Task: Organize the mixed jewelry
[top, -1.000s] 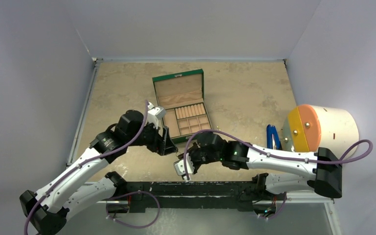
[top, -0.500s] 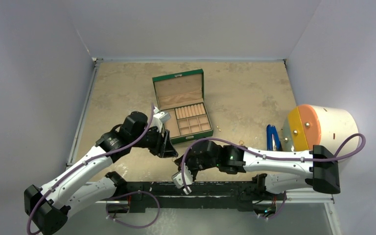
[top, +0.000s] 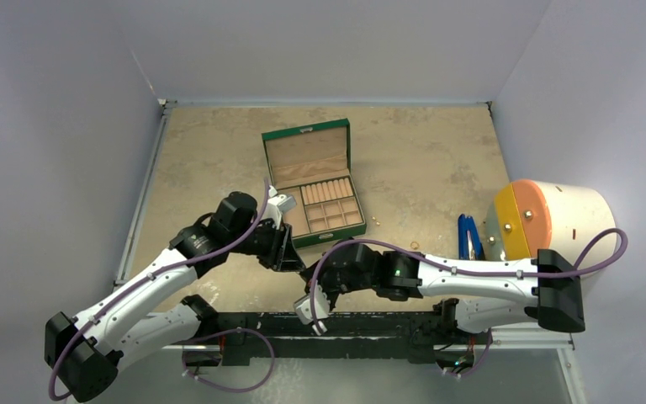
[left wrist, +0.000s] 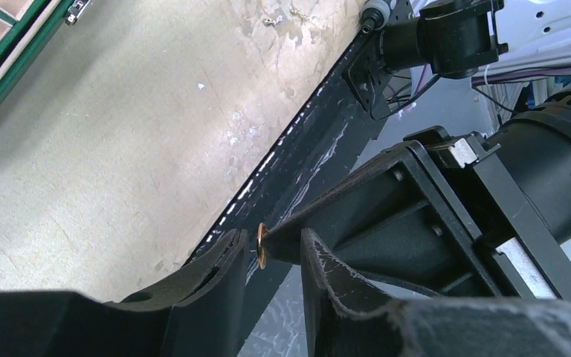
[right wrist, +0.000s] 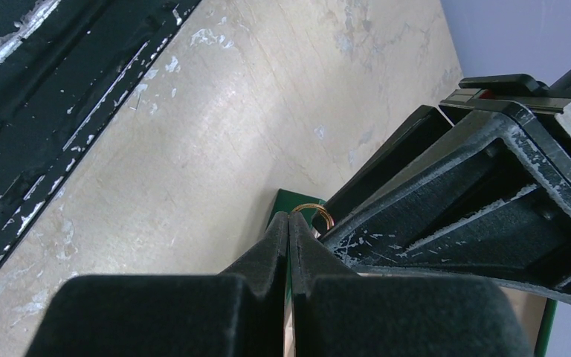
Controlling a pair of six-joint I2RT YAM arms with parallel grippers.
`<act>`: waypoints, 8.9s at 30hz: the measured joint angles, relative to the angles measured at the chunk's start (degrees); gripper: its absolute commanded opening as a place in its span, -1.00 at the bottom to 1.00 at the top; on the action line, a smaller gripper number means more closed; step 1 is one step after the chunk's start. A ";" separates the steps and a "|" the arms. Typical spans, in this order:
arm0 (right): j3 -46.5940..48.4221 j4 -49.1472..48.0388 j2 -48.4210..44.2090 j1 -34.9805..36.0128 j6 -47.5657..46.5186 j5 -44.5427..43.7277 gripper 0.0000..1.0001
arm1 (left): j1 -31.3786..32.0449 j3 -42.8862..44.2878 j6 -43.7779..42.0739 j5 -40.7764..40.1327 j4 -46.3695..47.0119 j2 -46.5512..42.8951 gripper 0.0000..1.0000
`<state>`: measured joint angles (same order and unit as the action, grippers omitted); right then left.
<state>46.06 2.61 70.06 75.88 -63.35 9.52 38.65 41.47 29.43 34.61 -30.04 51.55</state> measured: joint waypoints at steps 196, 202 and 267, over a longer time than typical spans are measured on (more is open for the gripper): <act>27.17 4.09 33.16 -29.40 86.95 -32.54 -1.00 | 0.37 1.09 6.71 -61.40 -2.49 -26.29 0.43; 28.02 3.93 35.15 -29.46 87.30 -32.61 -1.00 | 0.37 1.05 6.71 -61.22 -2.49 -26.34 0.43; 6.51 19.28 -2.51 -31.26 98.18 -41.33 -0.18 | -0.02 1.01 6.73 -60.48 -2.47 -25.14 0.43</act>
<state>52.58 21.89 67.55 44.62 34.83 -31.81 38.63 42.48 36.16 -25.87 -32.51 26.41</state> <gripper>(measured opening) 0.409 0.714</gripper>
